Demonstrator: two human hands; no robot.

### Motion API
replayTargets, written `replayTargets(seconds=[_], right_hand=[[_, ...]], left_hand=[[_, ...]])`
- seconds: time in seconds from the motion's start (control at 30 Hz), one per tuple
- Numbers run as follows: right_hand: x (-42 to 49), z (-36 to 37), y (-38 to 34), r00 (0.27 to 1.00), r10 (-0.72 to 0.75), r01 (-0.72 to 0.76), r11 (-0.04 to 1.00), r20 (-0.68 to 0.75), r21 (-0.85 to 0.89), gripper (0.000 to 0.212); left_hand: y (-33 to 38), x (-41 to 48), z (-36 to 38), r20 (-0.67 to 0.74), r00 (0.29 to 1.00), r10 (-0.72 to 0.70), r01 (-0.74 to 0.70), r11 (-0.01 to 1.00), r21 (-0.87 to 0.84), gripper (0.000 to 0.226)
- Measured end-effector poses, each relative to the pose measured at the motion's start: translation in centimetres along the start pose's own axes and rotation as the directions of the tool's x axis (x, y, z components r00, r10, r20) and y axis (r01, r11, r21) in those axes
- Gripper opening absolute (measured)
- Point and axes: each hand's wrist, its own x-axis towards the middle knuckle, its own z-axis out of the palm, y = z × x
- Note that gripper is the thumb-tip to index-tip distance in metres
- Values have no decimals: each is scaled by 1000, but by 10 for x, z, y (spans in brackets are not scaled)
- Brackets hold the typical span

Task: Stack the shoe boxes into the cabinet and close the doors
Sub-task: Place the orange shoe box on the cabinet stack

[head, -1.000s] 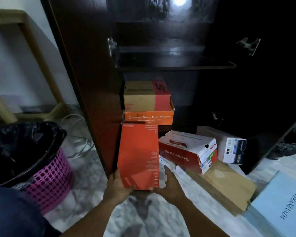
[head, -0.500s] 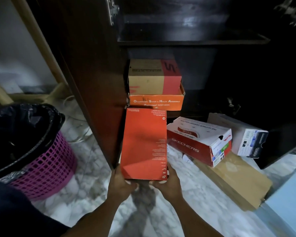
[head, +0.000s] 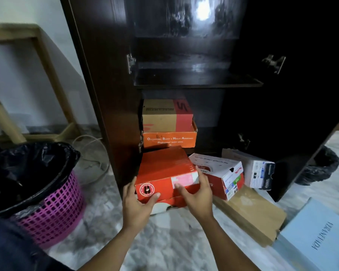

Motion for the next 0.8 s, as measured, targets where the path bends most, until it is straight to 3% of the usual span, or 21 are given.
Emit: replayTargets(seconds=[0.13,0.37,0.57,0.8], right_hand=[[6,-18,-26,995,-97,97,995,0,-25,85],[2,-30,-43,991,-117,120,992,-64,49,109],[1,-29,-34,991,-82,87,995,-106,47,113],[-1,-22,-33,995,-13,10,999,-95,-39,104]], left_hand=[[31,-1,-3,-70,996,48,-54,995,-82,100],[65,7,-18,9,991,136,-133,978,-160,125],[75,18,-22,43,984,175,-168,977,-135,109],[67,13,-17,26,999,-27,27,999,-19,119]])
